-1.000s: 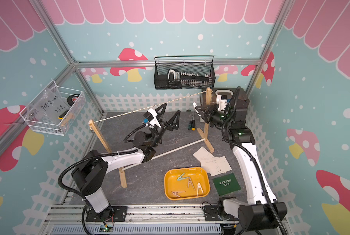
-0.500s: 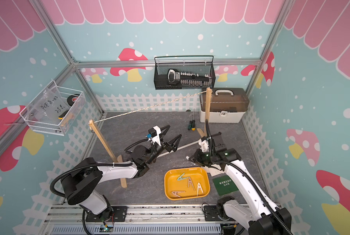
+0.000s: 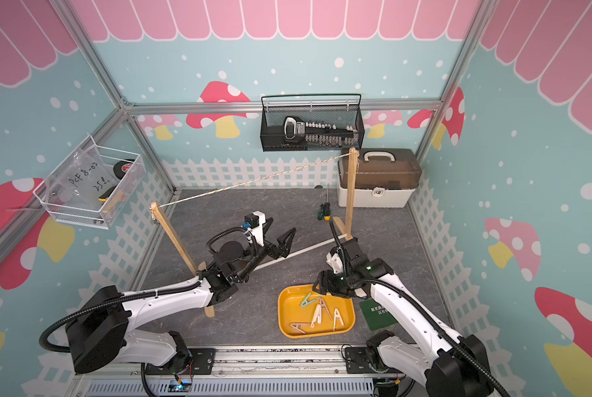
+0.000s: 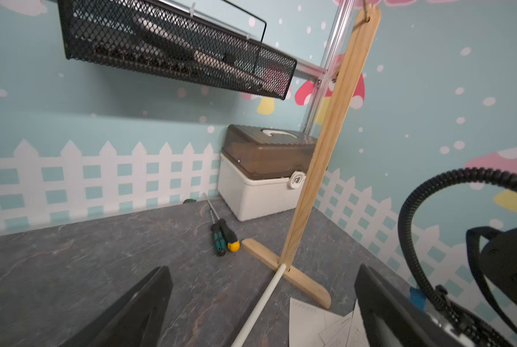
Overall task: Remove the postcards from the strings
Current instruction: Place the clamp in the storage box, then reset both arms
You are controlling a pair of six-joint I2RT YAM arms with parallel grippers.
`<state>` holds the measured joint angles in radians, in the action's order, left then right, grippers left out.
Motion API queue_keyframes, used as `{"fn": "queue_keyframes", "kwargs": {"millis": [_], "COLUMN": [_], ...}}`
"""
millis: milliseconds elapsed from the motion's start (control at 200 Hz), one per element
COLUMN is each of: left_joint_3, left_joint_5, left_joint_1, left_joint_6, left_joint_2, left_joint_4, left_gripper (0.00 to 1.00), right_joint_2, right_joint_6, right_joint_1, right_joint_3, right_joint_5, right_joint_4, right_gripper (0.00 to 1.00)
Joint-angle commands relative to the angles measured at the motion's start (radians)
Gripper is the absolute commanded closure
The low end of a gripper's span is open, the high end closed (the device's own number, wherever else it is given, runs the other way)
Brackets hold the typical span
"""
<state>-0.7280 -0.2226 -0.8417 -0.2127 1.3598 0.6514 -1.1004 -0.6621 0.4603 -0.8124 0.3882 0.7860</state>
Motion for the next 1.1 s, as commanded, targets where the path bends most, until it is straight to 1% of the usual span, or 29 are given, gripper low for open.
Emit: {"fn": "queue_keyframes", "kwargs": {"millis": [0, 55, 90, 160, 190, 220, 265, 320, 385, 465, 495, 610, 696, 761, 856, 931, 941, 971, 1091], "left_joint_3": [-0.006, -0.009, -0.016, -0.042, -0.058, -0.072, -0.098, -0.125, -0.137, -0.143, -0.147, -0.157, -0.152, -0.154, -0.121, -0.065, -0.058, -0.035, 0.058], "left_joint_5": [-0.079, -0.09, -0.09, -0.09, -0.072, -0.05, -0.024, -0.036, -0.055, -0.062, -0.063, -0.063, -0.046, -0.005, -0.004, -0.025, -0.028, -0.035, -0.065], "left_joint_1": [0.004, 0.016, 0.034, 0.093, 0.124, 0.153, 0.187, 0.207, 0.227, 0.263, 0.274, 0.316, 0.361, 0.392, 0.418, 0.427, 0.447, 0.468, 0.539], "left_joint_6": [0.022, 0.031, 0.027, -0.014, -0.037, -0.053, -0.058, -0.042, 0.0, 0.04, 0.059, 0.128, 0.157, 0.188, 0.244, 0.285, 0.288, 0.292, 0.294], "left_joint_2": [-0.063, -0.083, -0.089, -0.09, -0.087, -0.084, -0.076, -0.073, -0.073, -0.069, -0.066, -0.029, 0.016, 0.05, 0.068, 0.067, 0.067, 0.067, 0.073], "left_joint_4": [-0.243, -0.305, -0.349, -0.453, -0.5, -0.537, -0.594, -0.646, -0.666, -0.662, -0.661, -0.64, -0.6, -0.573, -0.5, -0.409, -0.398, -0.366, -0.223], "left_gripper": [0.0, 0.0, 0.0, 0.0, 0.0, 0.0, 0.0, 0.0, 0.0, 0.0, 0.0, 0.0, 0.0, 0.0, 0.0, 0.0, 0.0, 0.0, 0.0], "right_joint_2": [-0.025, -0.032, -0.028, 0.002, 0.025, 0.054, 0.103, 0.155, 0.203, 0.224, 0.224, 0.203, 0.16, 0.099, 0.007, -0.063, -0.072, -0.103, -0.223], "right_joint_6": [0.059, 0.065, 0.06, 0.062, 0.064, 0.067, 0.071, 0.071, 0.073, 0.101, 0.122, 0.194, 0.269, 0.358, 0.455, 0.465, 0.467, 0.466, 0.48], "right_joint_1": [0.006, 0.002, -0.002, -0.021, -0.034, -0.054, -0.1, -0.178, -0.261, -0.328, -0.341, -0.371, -0.387, -0.398, -0.405, -0.405, -0.405, -0.405, -0.404], "right_joint_3": [-0.083, -0.119, -0.143, -0.163, -0.154, -0.134, -0.097, -0.046, 0.011, 0.064, 0.086, 0.194, 0.265, 0.287, 0.313, 0.341, 0.344, 0.359, 0.401], "right_joint_5": [-0.126, -0.199, -0.274, -0.419, -0.479, -0.533, -0.578, -0.609, -0.661, -0.734, -0.763, -0.94, -1.023, -1.041, -1.019, -0.936, -0.924, -0.89, -0.877], "right_joint_4": [-0.03, -0.041, -0.045, -0.092, -0.123, -0.165, -0.226, -0.296, -0.366, -0.455, -0.502, -0.746, -0.927, -1.015, -1.103, -1.174, -1.189, -1.233, -1.377], "right_gripper": [0.28, 0.28, 0.28, 0.27, 0.27, 0.27, 0.27, 0.28, 0.27, 0.27, 0.27, 0.26, 0.26, 0.27, 0.27, 0.28, 0.28, 0.29, 0.29]}}
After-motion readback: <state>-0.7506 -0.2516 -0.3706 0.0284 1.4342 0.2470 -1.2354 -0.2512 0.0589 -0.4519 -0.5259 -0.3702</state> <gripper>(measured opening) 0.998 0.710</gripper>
